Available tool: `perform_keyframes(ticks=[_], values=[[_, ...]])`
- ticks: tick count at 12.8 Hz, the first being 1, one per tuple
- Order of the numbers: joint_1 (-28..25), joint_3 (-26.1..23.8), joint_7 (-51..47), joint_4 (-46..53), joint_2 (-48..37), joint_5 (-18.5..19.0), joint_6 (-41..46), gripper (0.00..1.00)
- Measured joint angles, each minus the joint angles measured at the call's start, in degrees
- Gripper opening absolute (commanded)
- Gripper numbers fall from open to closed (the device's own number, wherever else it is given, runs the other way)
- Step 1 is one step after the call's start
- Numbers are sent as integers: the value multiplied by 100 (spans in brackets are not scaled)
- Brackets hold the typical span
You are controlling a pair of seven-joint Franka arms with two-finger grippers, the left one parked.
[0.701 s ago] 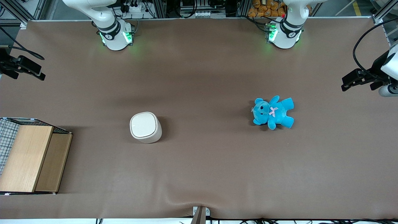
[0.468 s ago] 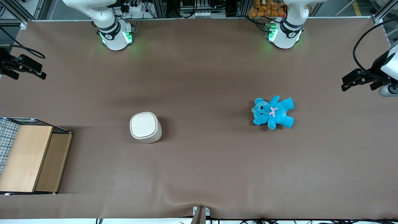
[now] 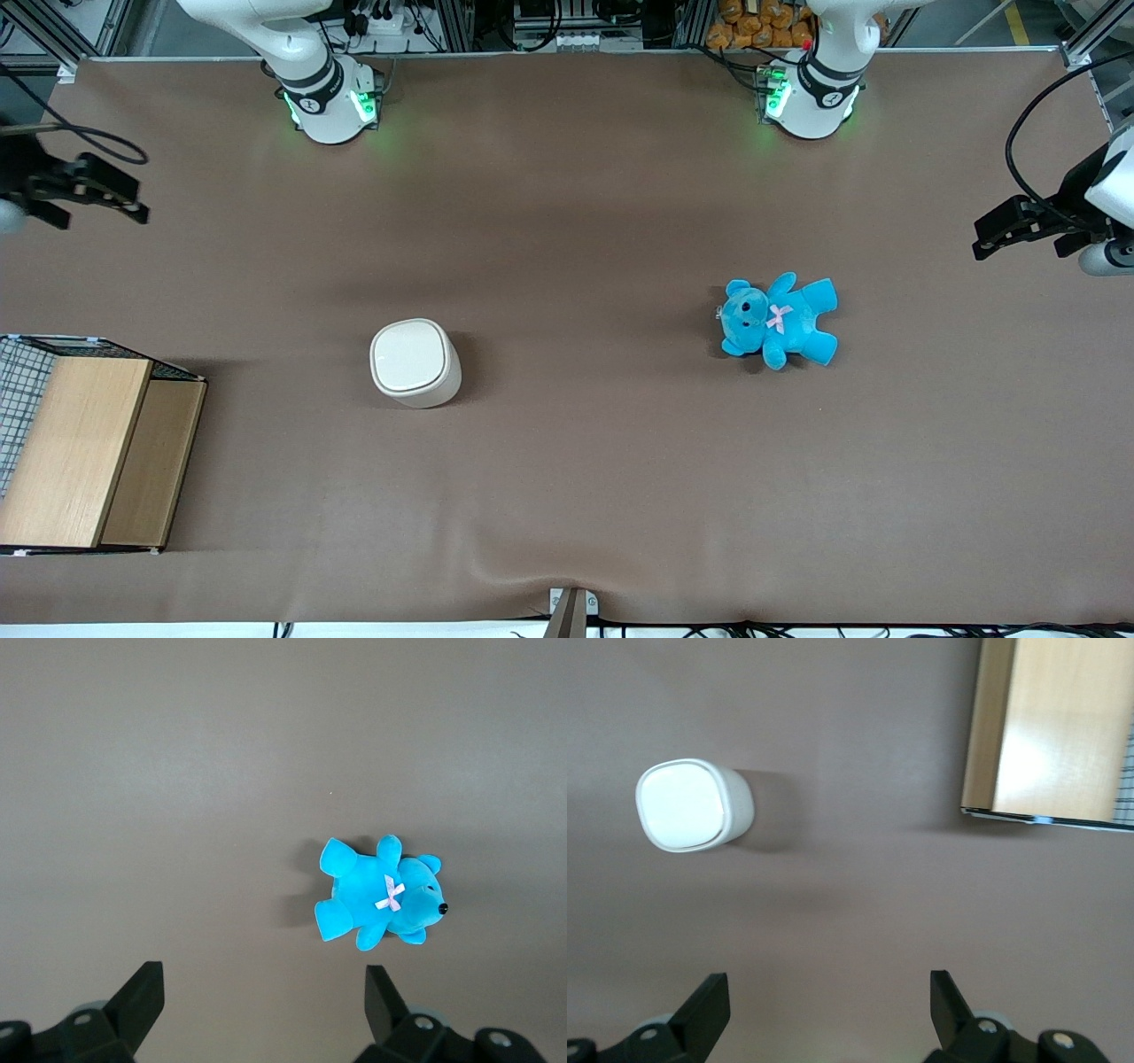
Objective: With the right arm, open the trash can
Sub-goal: 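Move the right gripper toward the white trash can's lid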
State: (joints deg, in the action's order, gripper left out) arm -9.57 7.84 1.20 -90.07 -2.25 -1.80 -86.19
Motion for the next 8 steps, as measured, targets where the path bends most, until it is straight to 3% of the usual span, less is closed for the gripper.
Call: perform_keyframes(ticks=[1, 4, 8], values=[[-222, -22, -225, -42, 61, 0, -73, 100], [-884, -71, -700, -197, 583, 11, -483, 62], [-1057, -71, -744, -246, 1639, 24, -1408, 14]])
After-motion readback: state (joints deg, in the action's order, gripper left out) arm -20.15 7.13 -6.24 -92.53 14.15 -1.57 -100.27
